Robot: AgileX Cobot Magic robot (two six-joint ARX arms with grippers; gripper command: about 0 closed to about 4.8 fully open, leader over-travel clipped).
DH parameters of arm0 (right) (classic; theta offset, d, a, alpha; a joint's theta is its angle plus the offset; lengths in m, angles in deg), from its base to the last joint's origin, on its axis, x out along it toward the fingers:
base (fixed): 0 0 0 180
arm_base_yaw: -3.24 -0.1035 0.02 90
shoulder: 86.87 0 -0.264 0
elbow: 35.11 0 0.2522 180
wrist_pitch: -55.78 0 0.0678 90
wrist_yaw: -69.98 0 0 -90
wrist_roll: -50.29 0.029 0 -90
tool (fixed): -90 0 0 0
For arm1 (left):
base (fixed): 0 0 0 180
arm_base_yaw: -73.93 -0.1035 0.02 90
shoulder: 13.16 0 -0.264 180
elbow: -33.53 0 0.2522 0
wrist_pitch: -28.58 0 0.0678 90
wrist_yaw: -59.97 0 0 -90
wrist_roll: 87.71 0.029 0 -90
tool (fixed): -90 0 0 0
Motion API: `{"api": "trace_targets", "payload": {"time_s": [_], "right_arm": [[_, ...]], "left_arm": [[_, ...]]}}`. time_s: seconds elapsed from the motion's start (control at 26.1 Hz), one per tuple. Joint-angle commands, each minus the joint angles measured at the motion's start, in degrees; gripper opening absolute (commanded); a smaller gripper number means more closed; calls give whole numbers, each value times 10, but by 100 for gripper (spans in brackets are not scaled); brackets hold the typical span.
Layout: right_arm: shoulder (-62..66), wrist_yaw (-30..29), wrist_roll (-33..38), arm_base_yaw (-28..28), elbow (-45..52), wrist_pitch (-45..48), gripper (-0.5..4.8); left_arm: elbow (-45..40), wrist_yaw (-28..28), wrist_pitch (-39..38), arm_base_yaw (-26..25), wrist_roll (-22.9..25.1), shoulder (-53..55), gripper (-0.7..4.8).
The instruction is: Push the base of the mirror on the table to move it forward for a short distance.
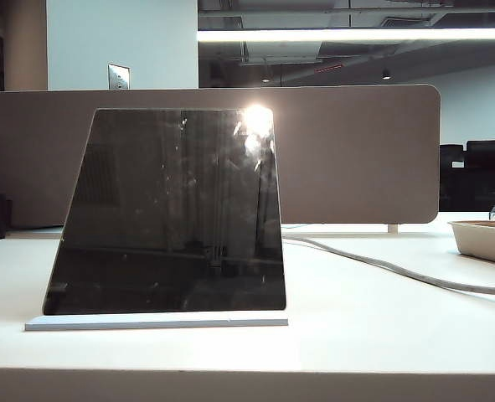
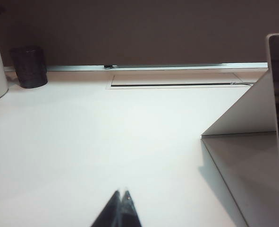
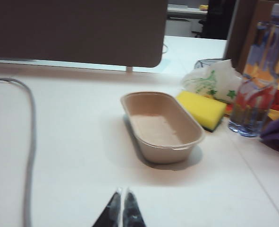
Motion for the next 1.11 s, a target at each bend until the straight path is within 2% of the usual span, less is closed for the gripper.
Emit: {"api": "trace_targets", "payload": {"time_s": [0.04,0.54,0.8,1.11], "right_arm": [[0,-1,-2,-33,0,8,22],[0,-2,-2,-282,0,8,22],[0,-2,-2,-332,0,8,22],[0,-2,-2,-332,0,8,22]], "left_arm": [[0,2,3,1,0,0,-2],[0,2,3,1,0,0,-2],[0,2,3,1,0,0,-2],[0,2,3,1,0,0,-2]]}}
